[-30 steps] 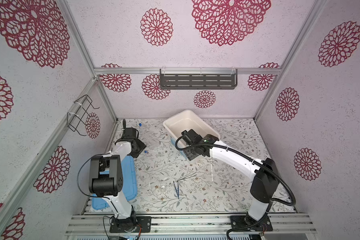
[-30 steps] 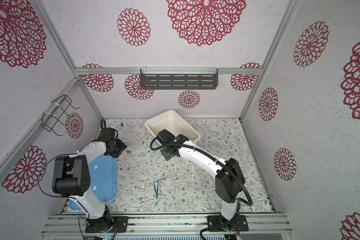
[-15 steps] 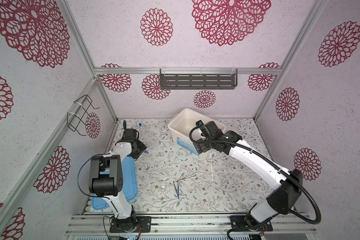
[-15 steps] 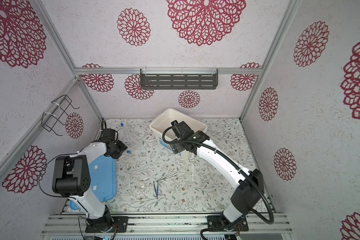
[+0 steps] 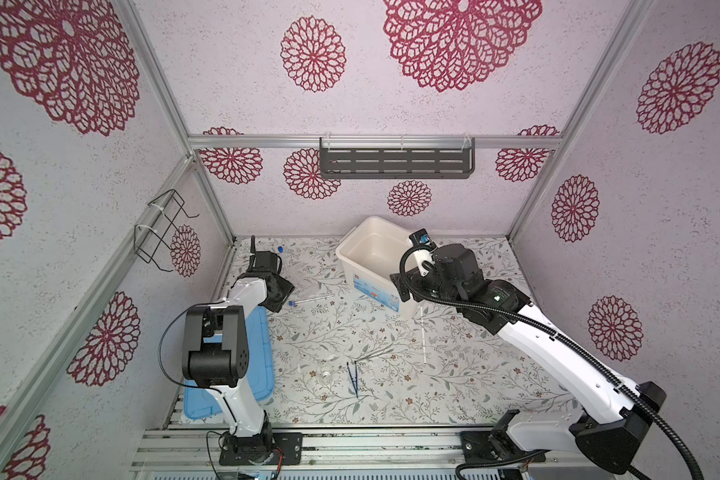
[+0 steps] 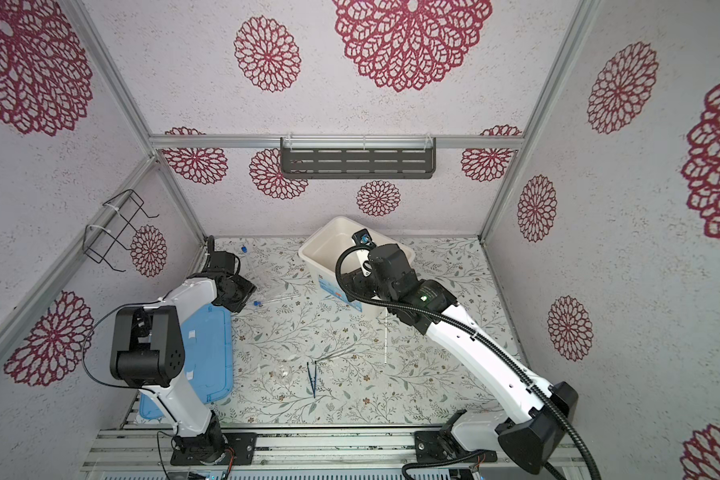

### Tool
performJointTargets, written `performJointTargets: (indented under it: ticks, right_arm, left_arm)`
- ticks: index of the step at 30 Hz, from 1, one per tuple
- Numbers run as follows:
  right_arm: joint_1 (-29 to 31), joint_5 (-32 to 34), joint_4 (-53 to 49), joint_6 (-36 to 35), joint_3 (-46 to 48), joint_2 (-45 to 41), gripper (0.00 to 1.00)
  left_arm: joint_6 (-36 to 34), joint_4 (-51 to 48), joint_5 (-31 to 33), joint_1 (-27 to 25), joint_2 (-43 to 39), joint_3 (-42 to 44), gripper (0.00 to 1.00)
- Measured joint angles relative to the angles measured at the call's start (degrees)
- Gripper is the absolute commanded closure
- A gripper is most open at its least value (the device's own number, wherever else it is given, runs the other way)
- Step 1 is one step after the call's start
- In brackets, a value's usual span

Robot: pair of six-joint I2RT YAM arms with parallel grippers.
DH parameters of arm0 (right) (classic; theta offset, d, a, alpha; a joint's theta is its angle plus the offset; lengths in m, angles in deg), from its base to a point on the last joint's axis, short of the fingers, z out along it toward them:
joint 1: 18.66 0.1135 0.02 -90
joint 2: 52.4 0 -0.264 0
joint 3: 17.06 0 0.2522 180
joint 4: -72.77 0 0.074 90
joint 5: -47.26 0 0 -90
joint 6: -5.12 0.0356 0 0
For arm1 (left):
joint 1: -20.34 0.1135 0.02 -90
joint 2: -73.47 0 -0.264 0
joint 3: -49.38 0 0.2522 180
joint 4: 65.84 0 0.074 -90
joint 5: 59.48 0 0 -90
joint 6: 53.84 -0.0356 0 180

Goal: Organize the chemistry lab equipment

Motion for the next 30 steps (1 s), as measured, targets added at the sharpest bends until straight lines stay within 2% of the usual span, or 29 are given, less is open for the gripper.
performJointTargets:
  ticks: [7, 15, 30]
  right_arm:
    - [0.0, 0.02, 0.2, 0.37, 2.1, -1.07, 0.01]
    - [0.0, 0.13, 0.22, 0.44, 3.41, -2.05, 0.02]
    - [0.02, 0.13, 1.14, 1.05, 4.79, -2.4, 0.02]
  left_arm:
    - [9.25, 0.63, -0.48, -0.02, 2.19, 0.09, 0.48]
    - [16.06, -1.7, -0.52, -0.02, 4.37, -0.94, 0.49]
    - [21.22, -3.54, -2.01, -0.22, 8.66, -5.88, 0.5]
